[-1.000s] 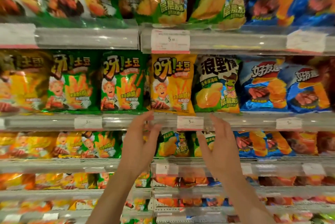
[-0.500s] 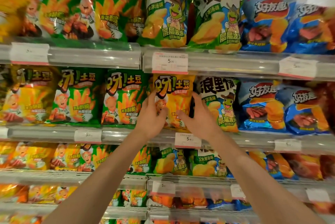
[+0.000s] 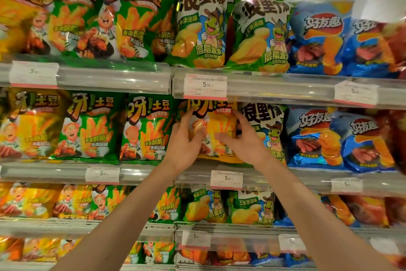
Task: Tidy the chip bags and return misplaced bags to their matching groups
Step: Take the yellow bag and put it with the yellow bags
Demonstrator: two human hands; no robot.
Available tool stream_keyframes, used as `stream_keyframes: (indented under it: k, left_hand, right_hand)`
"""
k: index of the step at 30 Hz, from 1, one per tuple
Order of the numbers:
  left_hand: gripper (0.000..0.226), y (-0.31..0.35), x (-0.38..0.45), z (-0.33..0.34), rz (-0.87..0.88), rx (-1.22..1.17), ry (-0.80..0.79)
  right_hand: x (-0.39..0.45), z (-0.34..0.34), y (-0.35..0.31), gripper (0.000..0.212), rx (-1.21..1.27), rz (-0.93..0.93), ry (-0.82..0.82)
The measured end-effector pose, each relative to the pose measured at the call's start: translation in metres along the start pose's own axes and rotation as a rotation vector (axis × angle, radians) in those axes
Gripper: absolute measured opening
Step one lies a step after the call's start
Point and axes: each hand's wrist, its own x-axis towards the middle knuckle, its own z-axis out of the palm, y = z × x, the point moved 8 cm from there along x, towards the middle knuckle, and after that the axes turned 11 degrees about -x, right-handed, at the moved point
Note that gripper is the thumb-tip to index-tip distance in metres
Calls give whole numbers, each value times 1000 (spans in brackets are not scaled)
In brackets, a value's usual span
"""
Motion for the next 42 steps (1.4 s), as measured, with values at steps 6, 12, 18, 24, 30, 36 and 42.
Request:
stream_keyframes:
  k: [6, 12, 18, 24, 30, 36, 42]
  left_hand:
    - [68, 19, -6, 5, 15, -126, -28]
    - [70, 28, -39, 22, -28, -224, -162]
    - [68, 28, -80, 22, -68, -264, -135]
    - [71, 22, -118, -1, -120, -193, -56]
    - [70, 10, -152, -46, -165, -148, 37]
    - [67, -5, -181, -112, -141, -206, 87]
    - [65, -20, -218, -231, -130, -233, 143]
  right_hand:
    - [-20, -30, 5, 86, 82, 8, -3]
    - [-62, -38, 15, 83, 118, 0, -33]
    - [-98, -28, 20, 78, 219, -29, -79]
    - [-114, 3, 26, 88, 248, -27, -171]
    - [-133, 46, 1, 86, 275, -43, -227]
    - [-150, 99, -43, 84, 300, -34, -267]
    - [-168, 186, -128, 85, 310, -89, -346]
